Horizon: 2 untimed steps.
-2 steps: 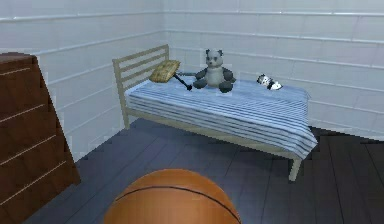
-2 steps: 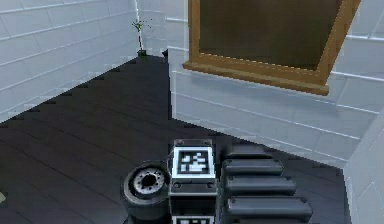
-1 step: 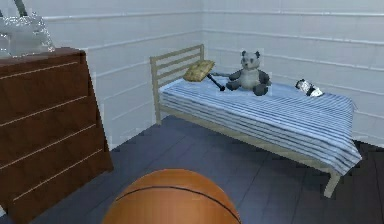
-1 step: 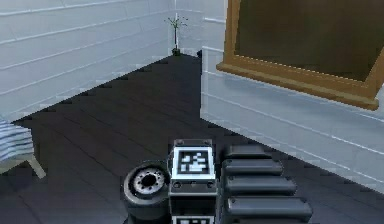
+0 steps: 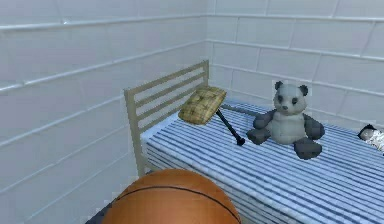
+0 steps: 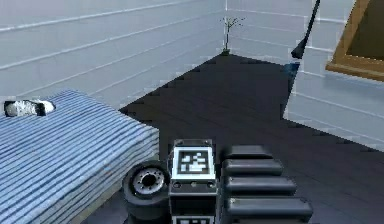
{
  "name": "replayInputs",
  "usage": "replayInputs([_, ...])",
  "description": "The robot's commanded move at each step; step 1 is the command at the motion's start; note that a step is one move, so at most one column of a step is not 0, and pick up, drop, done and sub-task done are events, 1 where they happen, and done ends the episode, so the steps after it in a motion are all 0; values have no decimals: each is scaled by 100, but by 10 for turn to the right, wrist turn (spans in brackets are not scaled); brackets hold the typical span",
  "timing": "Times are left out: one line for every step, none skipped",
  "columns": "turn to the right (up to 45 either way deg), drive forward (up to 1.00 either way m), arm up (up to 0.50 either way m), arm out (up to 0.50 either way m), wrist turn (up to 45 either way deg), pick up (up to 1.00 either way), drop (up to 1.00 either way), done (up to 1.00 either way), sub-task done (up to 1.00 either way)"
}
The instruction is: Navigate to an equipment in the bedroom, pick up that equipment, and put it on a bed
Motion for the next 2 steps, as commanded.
replayInputs([0,25,0,0,0,0,0,0,0])
replayInputs([-450,0,0,0,0,0,0,0,0])
